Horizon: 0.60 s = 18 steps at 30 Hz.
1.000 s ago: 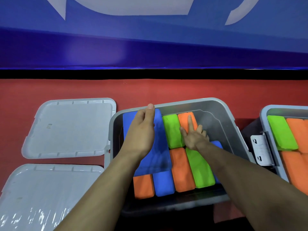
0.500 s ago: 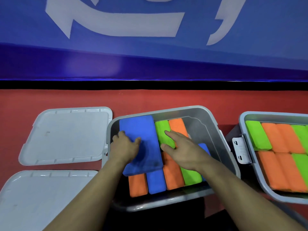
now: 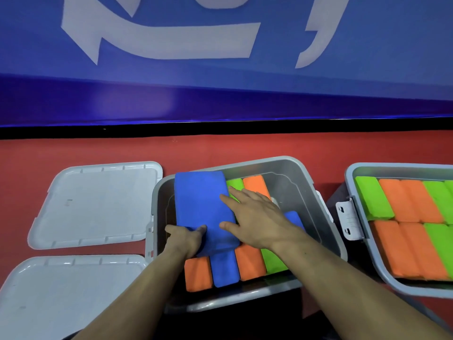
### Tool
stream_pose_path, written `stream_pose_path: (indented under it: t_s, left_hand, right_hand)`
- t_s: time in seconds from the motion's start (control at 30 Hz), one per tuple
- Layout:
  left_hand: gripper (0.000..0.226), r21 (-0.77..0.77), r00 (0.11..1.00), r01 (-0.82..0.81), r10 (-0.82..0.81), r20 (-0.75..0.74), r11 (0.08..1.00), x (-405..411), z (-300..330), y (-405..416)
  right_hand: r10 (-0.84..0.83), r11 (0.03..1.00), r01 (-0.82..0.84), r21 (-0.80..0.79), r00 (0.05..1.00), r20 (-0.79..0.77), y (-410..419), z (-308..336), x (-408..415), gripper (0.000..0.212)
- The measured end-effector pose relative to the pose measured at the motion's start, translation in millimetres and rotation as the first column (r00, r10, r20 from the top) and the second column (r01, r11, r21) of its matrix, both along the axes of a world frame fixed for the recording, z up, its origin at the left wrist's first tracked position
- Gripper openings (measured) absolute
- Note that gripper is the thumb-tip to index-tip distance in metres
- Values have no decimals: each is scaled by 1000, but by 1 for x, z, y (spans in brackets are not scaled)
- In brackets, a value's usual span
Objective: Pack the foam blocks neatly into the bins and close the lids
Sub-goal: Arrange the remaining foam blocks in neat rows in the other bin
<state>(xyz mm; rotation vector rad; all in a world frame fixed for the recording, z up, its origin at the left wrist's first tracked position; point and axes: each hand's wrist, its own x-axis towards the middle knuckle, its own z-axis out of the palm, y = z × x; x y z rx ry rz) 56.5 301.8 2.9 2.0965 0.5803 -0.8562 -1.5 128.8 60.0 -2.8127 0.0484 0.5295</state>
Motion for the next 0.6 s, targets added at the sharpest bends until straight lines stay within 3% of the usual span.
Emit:
stream_pose_path:
  t_s: [0.13, 0.27, 0.37, 0.5, 0.57, 0.6]
  left_hand:
    - [99, -55, 999, 1, 1, 33, 998, 5, 7, -13]
    - [76, -150, 992, 50, -32, 119, 987, 7, 18, -27]
    - [70, -233, 981, -12, 56, 185, 972, 16, 29, -36]
    - [122, -333, 964, 4, 86, 253, 943, 28, 46, -44]
    - [121, -378, 966, -1, 98, 238, 926, 32, 52, -48]
    - [109, -418, 971, -20, 117, 209, 908, 32, 54, -51]
  right_hand:
    - [-12, 1000, 12, 17, 1000, 15, -8, 5, -2, 69]
    - [-43, 997, 45, 57, 999, -29, -18, 7, -6, 67]
    - [-142, 982, 140, 123, 990, 5, -24, 8, -6, 70]
    - [-289, 932, 267, 246, 956, 54, -35, 15, -8, 83]
    - [-263, 939, 234, 252, 961, 89, -39, 16, -10, 88]
    - [-240, 948, 206, 244, 963, 119, -42, 16, -11, 92]
